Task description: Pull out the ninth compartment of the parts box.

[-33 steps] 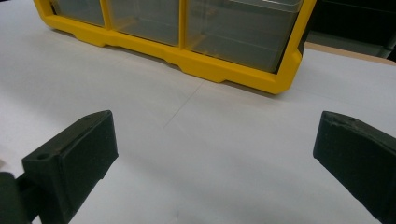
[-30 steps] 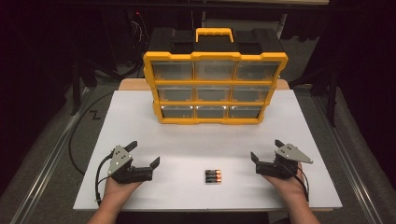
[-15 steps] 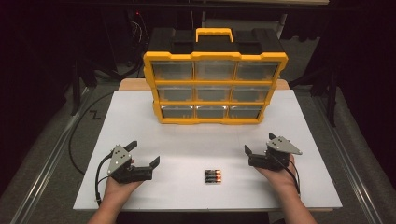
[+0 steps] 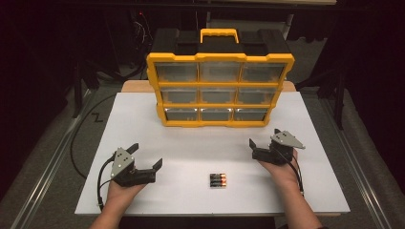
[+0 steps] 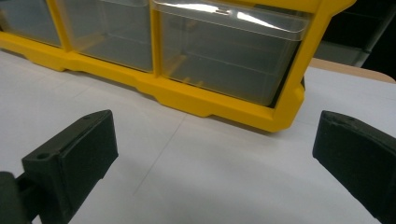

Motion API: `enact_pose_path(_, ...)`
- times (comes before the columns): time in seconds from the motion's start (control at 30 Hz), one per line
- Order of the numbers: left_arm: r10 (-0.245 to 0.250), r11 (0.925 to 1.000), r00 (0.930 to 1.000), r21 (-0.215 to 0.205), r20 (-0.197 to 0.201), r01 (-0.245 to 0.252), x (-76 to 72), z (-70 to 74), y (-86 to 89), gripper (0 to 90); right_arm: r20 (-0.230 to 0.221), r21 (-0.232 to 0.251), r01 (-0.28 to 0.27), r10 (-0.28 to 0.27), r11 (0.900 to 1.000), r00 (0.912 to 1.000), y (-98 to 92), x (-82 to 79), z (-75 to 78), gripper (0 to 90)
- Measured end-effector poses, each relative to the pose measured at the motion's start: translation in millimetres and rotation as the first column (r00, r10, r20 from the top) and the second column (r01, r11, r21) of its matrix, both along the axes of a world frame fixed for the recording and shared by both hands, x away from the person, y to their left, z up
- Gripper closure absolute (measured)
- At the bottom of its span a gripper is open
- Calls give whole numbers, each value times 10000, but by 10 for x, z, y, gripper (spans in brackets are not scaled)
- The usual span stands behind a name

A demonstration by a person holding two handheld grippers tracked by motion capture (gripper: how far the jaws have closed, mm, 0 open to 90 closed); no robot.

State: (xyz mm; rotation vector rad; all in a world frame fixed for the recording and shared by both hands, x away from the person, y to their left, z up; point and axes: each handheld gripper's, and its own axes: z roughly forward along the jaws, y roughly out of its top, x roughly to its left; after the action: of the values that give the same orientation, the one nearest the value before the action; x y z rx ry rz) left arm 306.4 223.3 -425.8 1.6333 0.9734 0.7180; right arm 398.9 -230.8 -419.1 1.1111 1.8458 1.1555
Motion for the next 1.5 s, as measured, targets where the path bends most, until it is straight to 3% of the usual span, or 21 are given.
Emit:
enact_pose_path(0.23, -17, 9999, 9999, 150, -168, 20, 8, -8, -8, 3, -58, -118, 135, -136, 9998, 9999, 37, 118, -6, 13)
enact_pose_path(0.37, 148, 9996, 9999, 242, 6, -148, 7, -4, -12, 3, 4, -337, 188, -188, 9993, 9998, 62, 171, -26, 19)
enact_pose_path(0.47, 209, 9997, 9998, 100, -56, -209, 19, -3, 3, 7, 28, -358, 184, -183, 9992, 9998, 74, 215, -24, 19)
enact_pose_path(0.87, 27, 9997, 9997, 227, -223, -21, 33, -22, -10, 7, 74, -762, 479, -475, 9959, 9988, 46, 375, -30, 19)
enact_pose_path(1.13, -24, 9989, 9999, 459, -146, 31, 26, -45, -49, 2, 185, -1229, 555, -536, 9909, 9984, -55, 323, 5, 19)
enact_pose_path(1.23, -79, 9991, 10000, 411, -34, 80, 16, -43, -62, 3, 305, -1635, 510, -467, 9852, 9984, -115, 264, 16, 19)
enact_pose_path(1.5, -65, 9997, 9999, 237, -140, 68, 21, -41, -62, 2, 353, -1931, 364, -301, 9805, 9989, -218, 143, 31, 19)
